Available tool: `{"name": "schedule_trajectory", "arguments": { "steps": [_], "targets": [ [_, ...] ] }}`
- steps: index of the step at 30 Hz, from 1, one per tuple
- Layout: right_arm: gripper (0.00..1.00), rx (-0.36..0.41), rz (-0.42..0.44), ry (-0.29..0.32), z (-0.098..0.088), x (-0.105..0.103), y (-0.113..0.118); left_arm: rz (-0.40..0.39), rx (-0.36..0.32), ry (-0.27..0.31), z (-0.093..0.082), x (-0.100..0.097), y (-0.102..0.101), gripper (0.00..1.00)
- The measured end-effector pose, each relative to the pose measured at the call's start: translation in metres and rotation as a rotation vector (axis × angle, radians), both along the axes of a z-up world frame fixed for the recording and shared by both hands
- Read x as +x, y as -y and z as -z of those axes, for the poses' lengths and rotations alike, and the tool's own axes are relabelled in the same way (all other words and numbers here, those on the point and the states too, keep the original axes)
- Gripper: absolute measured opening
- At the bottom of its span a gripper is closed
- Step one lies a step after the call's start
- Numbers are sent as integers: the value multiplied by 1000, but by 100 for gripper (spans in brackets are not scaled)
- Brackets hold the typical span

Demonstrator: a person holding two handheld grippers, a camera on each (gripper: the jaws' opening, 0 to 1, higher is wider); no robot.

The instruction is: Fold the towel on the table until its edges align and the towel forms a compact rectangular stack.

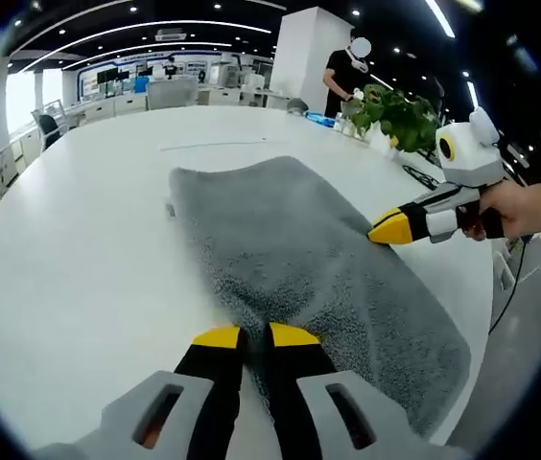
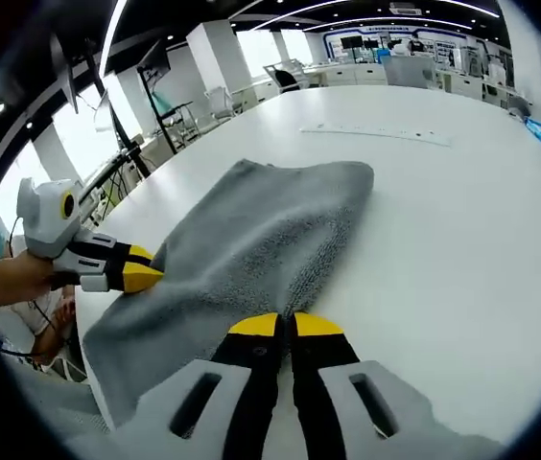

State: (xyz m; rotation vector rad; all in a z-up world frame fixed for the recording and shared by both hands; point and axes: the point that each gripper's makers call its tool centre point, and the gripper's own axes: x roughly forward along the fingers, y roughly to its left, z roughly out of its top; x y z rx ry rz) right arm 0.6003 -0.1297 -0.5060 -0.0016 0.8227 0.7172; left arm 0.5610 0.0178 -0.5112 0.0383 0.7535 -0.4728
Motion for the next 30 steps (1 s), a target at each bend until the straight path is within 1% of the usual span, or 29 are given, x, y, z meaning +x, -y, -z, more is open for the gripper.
{"name": "schedule_trajectory", "arguments": {
  "steps": [1,3,5,9,10,12,14,18,20,23,24,25,26,27,28,30],
  "targets": [
    [1,-1,5,0,0,1,4,12,0,-1,-1,-1,7,9],
    [1,-4,13,1,0,0,12,31,1,-4,0,3,10,9],
    [1,-6,28,1,0,-2,21,49,0,-6,0,0,23,9],
    [1,-11,55,1,0,-3,41,75,-2,-7,1,2,38,9],
    [1,-13,60,1,0,-3,46,81,-2,-7,1,1,45,9],
    [1,-18,74,2,0,-4,56,90,-7,-8,1,1,53,9],
    [1,-21,85,1,0,0,65,106,-13,-9,1,0,62,9],
    [1,-35,106,4,0,-4,81,131,-29,-10,2,-2,79,9],
    [1,-39,116,5,1,-3,89,135,-39,-8,3,-3,85,9],
    [1,-45,130,5,3,-8,97,139,-48,-4,2,-6,93,9],
    [1,-44,135,3,4,-7,102,139,-41,2,5,-5,92,8],
    [0,-46,135,3,4,-9,103,144,18,46,5,-1,87,7],
    [0,-49,130,7,4,-10,103,154,24,53,2,-5,93,6],
    [0,-55,124,11,3,-10,102,146,28,56,0,-7,95,6],
    [0,-68,113,21,3,-11,102,141,28,59,2,-6,94,6],
    [0,-76,109,27,5,-11,101,111,7,56,1,-5,92,5]
  ]
}}
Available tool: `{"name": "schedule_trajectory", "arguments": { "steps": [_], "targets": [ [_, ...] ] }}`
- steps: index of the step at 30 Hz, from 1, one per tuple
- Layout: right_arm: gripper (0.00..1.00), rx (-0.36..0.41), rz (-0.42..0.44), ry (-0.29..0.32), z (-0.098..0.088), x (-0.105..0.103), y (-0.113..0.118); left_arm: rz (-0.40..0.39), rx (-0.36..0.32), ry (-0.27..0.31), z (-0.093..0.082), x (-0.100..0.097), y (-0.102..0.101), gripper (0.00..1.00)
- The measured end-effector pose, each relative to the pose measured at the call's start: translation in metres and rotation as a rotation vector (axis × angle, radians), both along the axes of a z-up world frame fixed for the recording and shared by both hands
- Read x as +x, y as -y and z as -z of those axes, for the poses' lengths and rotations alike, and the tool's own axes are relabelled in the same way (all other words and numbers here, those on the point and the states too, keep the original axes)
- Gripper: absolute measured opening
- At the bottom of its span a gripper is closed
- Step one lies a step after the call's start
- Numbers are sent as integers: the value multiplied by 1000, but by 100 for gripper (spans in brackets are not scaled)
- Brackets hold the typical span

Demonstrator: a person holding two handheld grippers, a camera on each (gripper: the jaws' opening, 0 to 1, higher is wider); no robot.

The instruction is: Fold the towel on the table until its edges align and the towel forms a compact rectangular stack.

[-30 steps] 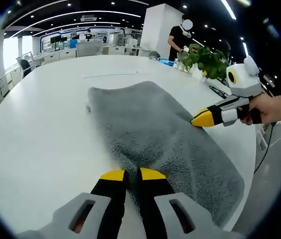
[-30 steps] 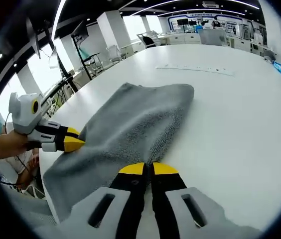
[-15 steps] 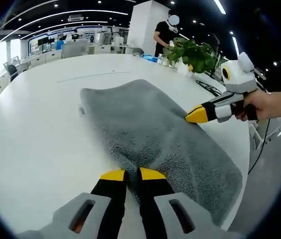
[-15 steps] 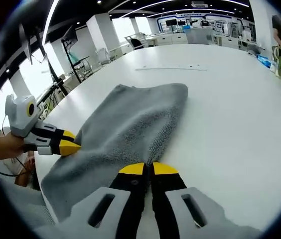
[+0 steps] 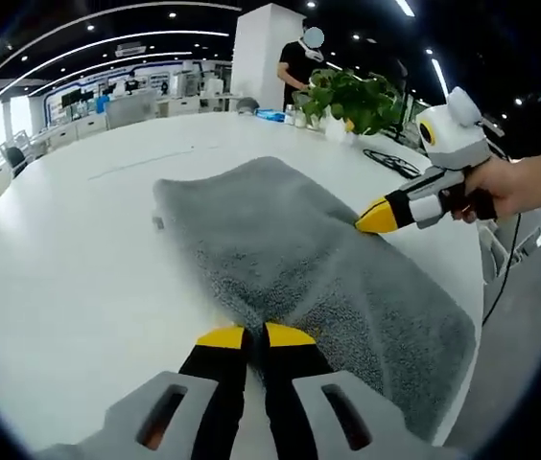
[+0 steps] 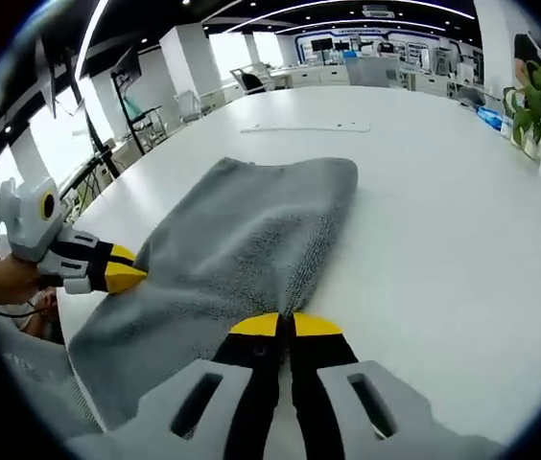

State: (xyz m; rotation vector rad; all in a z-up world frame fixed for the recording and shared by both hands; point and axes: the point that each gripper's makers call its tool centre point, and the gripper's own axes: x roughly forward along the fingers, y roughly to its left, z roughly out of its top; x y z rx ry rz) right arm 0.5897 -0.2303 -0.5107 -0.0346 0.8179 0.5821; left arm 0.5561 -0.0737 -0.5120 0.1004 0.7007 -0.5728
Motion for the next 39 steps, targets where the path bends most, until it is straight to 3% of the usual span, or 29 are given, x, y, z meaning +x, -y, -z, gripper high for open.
{"name": "schedule_trajectory", "arguments": {
  "steps": [5,6,8,9,12,16,19,21,27,29,34,39],
  "targets": [
    [0,6,15,-4,1,-1,0,-12,-8,-6,-2,-1,0,4],
    [0,2,18,-4,1,-1,1,-30,-27,-13,0,-1,-1,4],
    [0,-4,18,-2,1,-1,1,-139,-136,-54,0,0,-4,4],
    [0,-7,20,-1,2,0,1,-141,-138,-47,-1,0,-5,4],
    [0,5,44,-10,2,1,0,-102,-83,-22,0,-1,-3,4],
    [0,-21,21,5,2,0,-2,-90,-110,-49,1,1,-5,4],
    [1,-19,7,16,2,0,-2,16,-7,4,-5,0,-1,6],
    [1,-37,-19,31,1,1,-2,27,5,3,-6,-1,1,8],
    [12,13,-18,38,-10,3,-4,39,71,43,-16,6,-7,37],
    [13,24,-28,64,-18,3,-6,37,65,63,-20,10,-11,40],
    [15,37,-77,96,-32,-3,-12,96,57,100,-44,0,-1,41],
    [15,78,-123,98,-41,-17,-20,260,75,118,-52,-27,20,39]
  ]
}}
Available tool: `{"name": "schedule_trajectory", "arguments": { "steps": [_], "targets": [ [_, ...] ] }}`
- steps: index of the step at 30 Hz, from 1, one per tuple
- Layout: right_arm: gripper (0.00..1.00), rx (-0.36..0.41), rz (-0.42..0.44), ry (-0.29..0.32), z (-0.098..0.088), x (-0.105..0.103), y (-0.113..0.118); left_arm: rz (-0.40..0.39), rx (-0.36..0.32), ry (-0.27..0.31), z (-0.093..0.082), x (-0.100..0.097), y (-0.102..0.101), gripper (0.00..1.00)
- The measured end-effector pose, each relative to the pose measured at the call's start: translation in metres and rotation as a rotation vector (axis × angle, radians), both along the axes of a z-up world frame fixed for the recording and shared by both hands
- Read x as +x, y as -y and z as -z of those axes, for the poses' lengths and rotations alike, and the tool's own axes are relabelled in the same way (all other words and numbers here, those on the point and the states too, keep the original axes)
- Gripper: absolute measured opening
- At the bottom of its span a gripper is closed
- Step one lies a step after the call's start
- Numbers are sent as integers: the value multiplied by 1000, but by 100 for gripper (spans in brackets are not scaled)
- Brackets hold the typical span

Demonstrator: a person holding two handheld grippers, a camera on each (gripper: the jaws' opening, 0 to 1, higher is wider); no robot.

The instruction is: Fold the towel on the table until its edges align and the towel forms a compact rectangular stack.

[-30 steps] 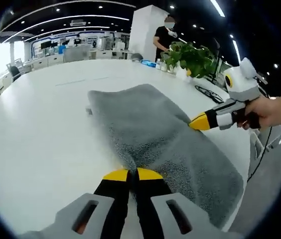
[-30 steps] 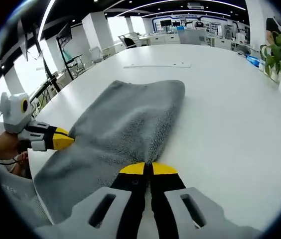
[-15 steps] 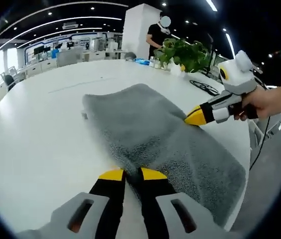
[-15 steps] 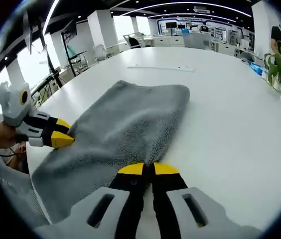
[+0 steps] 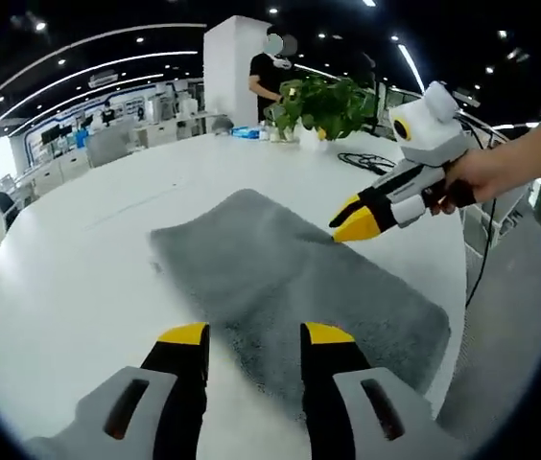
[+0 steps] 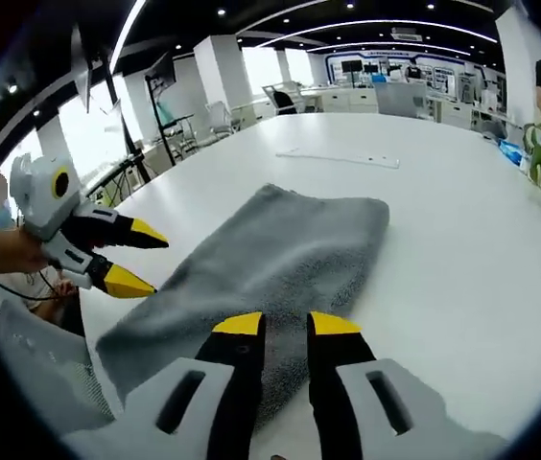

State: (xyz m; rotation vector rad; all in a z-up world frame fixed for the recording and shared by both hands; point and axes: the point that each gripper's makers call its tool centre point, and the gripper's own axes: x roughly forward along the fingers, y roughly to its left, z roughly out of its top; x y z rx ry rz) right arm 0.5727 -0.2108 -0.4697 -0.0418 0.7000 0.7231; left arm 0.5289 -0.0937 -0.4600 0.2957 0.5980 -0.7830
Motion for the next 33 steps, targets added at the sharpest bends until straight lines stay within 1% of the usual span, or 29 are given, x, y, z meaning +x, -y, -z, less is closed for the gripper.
{"name": "schedule_trajectory", "arguments": {
  "steps": [4,6,7,8,10,12,13,14,16,18,20,23,24,25,26,27,28,29,30,31,32,33],
  "targets": [
    [15,12,-37,1,-7,-14,-4,86,-6,-14,5,-20,11,39],
    [15,19,-53,-10,-6,-23,-8,106,-66,-48,-1,-36,24,36],
    [15,22,-59,-19,-4,-28,-9,108,-79,-49,-4,-40,28,35],
    [15,21,-64,-21,-3,-31,-8,116,-77,-43,-5,-43,30,35],
    [15,20,-81,-21,-1,-37,-9,161,-60,-43,-5,-55,38,36],
    [16,27,-94,-27,-1,-43,-12,205,-64,-68,0,-66,43,38],
    [17,28,-101,-28,0,-47,-13,235,-77,-102,4,-74,47,39],
    [18,26,-105,-28,0,-50,-13,233,-81,-104,6,-75,47,40],
    [23,16,-114,-28,2,-57,-14,246,-65,-126,11,-83,48,43],
    [25,11,-130,-22,2,-64,-15,263,-46,-132,17,-87,47,45],
    [26,6,-145,-18,2,-69,-15,283,-29,-133,21,-92,46,45],
    [27,-26,-204,2,3,-83,-17,328,17,-138,29,-100,43,46],
    [26,-53,-231,18,4,-88,-15,368,45,-156,35,-107,42,46],
    [26,-92,-253,38,6,-92,-12,380,62,-161,39,-110,41,46],
    [26,-94,-255,40,6,-95,-14,387,73,-164,42,-113,41,45],
    [26,-82,-251,36,6,-99,-16,389,84,-166,40,-117,43,45],
    [26,-74,-251,35,5,-101,-16,393,95,-154,41,-119,44,45],
    [26,-67,-246,31,5,-103,-15,396,100,-152,46,-117,42,45],
    [26,-67,-246,30,5,-105,-14,399,106,-152,48,-117,41,45],
    [26,-69,-248,30,6,-107,-14,408,122,-129,47,-117,43,44],
    [26,-72,-247,27,7,-109,-12,438,154,-97,47,-116,42,42],
    [26,-69,-242,23,7,-110,-11,456,177,-82,52,-114,42,42]
  ]
}}
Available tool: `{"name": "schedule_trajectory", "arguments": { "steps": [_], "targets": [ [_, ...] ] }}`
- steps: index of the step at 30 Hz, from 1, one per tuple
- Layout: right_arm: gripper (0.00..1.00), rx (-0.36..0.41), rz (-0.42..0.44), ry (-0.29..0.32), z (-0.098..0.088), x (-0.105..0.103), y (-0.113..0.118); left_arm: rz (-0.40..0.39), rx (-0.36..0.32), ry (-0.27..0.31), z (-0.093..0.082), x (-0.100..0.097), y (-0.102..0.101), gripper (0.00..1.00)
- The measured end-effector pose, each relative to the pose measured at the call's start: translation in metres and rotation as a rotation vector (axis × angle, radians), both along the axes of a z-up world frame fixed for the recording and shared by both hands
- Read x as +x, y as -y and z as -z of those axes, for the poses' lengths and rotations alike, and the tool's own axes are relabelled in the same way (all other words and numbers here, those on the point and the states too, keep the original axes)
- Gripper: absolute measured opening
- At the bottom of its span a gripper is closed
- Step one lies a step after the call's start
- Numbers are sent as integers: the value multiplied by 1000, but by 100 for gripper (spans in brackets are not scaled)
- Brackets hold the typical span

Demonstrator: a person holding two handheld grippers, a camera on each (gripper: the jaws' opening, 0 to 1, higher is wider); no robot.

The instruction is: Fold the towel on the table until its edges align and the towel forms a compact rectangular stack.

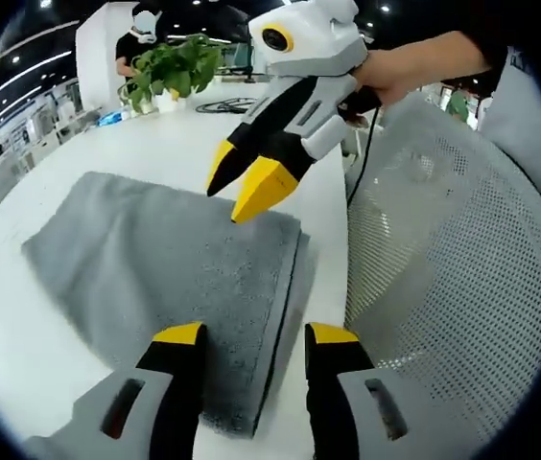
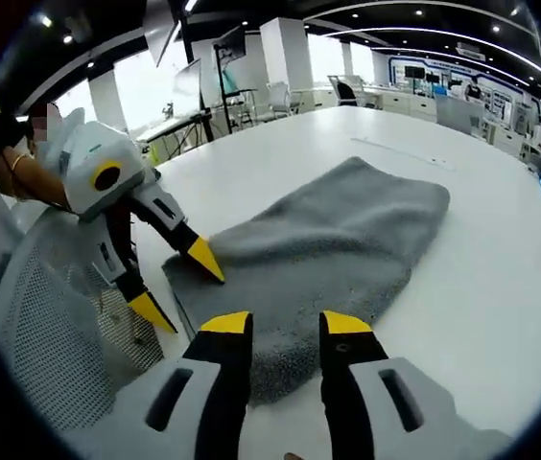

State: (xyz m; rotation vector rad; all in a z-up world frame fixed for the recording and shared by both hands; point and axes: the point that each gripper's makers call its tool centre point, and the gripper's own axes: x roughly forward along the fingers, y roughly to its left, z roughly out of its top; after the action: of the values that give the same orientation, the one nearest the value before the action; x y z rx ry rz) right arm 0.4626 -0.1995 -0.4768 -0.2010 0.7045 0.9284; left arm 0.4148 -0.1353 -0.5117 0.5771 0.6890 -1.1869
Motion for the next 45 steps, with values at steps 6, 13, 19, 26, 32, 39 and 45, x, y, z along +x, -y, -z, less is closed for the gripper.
{"name": "schedule_trajectory", "arguments": {
  "steps": [6,13,19,26,32,39,45],
  "targets": [
    [26,1,15,-18,5,-9,4,55,55,75,5,2,3,40],
    [26,-3,24,-29,11,-16,8,-4,46,56,2,5,2,33],
    [26,-61,-34,6,14,-19,5,24,80,94,4,11,0,21],
    [26,-61,-64,26,10,-22,0,24,121,103,4,15,1,12],
    [25,-80,-95,40,10,-32,-3,-22,90,44,3,20,-1,9],
    [28,-192,-184,156,5,-38,-1,-87,17,-24,-2,18,1,8],
    [33,-287,-218,222,8,-41,3,-193,-114,-179,-7,24,8,8]
  ]
}}
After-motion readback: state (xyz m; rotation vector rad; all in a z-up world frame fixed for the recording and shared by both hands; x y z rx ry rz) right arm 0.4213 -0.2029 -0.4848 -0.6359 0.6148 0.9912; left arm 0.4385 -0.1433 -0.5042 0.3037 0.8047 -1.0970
